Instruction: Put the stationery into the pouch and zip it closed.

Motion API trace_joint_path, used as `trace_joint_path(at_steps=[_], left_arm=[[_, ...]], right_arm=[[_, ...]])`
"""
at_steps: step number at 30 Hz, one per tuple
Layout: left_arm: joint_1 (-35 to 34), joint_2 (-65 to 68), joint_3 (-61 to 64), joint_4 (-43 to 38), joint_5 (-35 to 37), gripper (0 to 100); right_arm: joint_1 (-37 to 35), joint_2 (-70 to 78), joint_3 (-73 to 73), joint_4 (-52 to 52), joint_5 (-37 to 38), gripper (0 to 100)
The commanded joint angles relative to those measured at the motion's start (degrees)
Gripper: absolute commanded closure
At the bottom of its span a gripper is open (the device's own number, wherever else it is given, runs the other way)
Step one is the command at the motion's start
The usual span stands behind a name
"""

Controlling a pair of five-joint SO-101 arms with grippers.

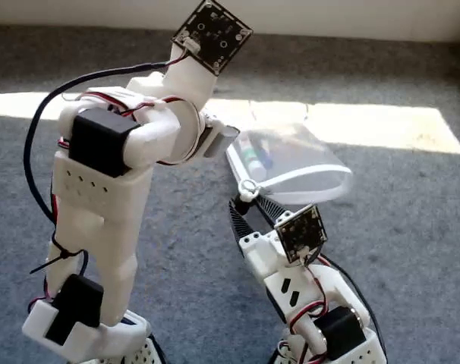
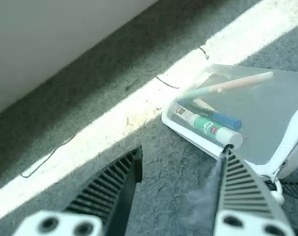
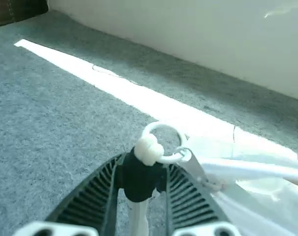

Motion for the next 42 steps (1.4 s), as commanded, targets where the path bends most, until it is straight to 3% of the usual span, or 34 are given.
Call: trace_joint_path(at_steps=[1,17,27,42], left_arm=[[-1.01,-2.24,2.51,0.18,-0.79,75],[-0.92,-2.24,10.15,0.09,-3.16,75],[6.46,-12.09,20.18,-0.53,-3.16,75],[11.21,-37.76,68.70,-37.89,-5.89,73]], right_arm=[[3.38,-0.75,-6.02,1.27,-0.53,99.4],[14.99,-0.84,-12.88,6.55,-0.53,99.4],[17.54,-0.84,-12.88,6.46,-0.62,99.4],[17.54,-0.92,-12.88,6.46,-4.75,99.4]])
